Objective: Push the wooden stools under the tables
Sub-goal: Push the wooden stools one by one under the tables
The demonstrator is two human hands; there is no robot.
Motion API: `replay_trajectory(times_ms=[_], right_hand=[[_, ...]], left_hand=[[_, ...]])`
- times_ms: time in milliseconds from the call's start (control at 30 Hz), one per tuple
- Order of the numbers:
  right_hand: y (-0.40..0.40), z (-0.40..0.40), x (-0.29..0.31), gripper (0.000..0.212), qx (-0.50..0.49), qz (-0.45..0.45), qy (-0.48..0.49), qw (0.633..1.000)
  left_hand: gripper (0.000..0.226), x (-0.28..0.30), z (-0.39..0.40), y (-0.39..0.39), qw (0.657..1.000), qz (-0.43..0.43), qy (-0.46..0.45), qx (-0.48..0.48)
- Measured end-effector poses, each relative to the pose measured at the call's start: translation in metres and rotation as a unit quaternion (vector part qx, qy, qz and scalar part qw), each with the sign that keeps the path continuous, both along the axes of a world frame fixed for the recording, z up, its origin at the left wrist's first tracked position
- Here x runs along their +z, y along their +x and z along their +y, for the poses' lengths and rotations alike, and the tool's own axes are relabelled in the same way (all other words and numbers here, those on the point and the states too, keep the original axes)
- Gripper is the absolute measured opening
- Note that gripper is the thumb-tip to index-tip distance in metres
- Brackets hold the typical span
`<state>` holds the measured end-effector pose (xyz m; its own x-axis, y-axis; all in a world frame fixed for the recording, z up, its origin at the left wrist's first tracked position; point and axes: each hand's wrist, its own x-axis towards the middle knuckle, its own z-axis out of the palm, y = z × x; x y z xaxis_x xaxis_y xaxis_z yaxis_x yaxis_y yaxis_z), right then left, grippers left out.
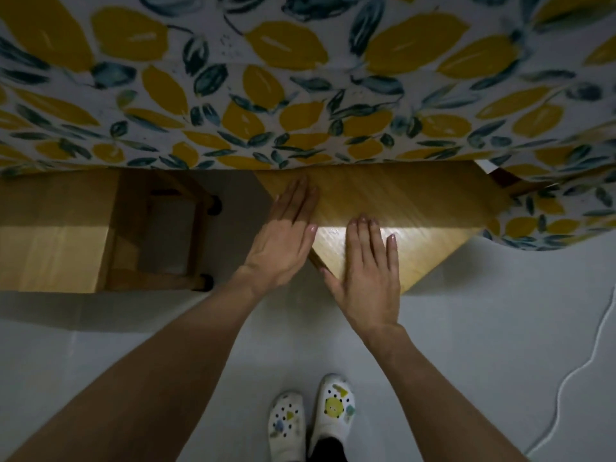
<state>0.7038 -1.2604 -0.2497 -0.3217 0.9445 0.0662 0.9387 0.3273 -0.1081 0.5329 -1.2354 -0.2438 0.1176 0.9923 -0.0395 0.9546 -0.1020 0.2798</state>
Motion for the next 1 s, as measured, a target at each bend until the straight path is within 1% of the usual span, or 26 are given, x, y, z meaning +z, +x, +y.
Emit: replay_trajectory(times_ms=[167,367,467,600,800,900,967,1000], right_hand=[[0.02,0.0,0.001,0.084,0.037,-0.024,-0.012,0.999],[0.049,0.006,0.001,0.085,0.089,-0.009,-0.02,0.996],[0.07,0.01,0.003,0.086,0.131,-0.005,-0.024,0.991],[0.101,0.016,0.004,0.089,0.209,-0.012,-0.034,0.977],[0.156,0.033,0.01,0.093,0.307,-0.043,-0.074,0.948],[0.184,0.04,0.013,0.093,0.335,-0.064,-0.095,0.935],[0.197,0.038,0.016,0.091,0.337,-0.077,-0.089,0.934],[0.2,0.033,0.017,0.089,0.324,-0.078,-0.081,0.939]], left_hand=[[0.054,0.001,-0.016,0.019,0.999,-0.023,0.014,0.036],[0.052,0.0,-0.034,0.054,0.993,-0.005,0.022,0.114],[0.052,-0.001,-0.044,0.075,0.99,0.013,0.016,0.142],[0.054,-0.003,-0.062,0.109,0.976,0.034,-0.004,0.215],[0.056,0.001,-0.086,0.179,0.951,0.03,-0.025,0.308],[0.058,0.004,-0.096,0.207,0.952,0.036,-0.042,0.302],[0.058,0.007,-0.104,0.211,0.962,0.036,-0.045,0.267],[0.058,0.008,-0.108,0.207,0.968,0.044,-0.042,0.245]])
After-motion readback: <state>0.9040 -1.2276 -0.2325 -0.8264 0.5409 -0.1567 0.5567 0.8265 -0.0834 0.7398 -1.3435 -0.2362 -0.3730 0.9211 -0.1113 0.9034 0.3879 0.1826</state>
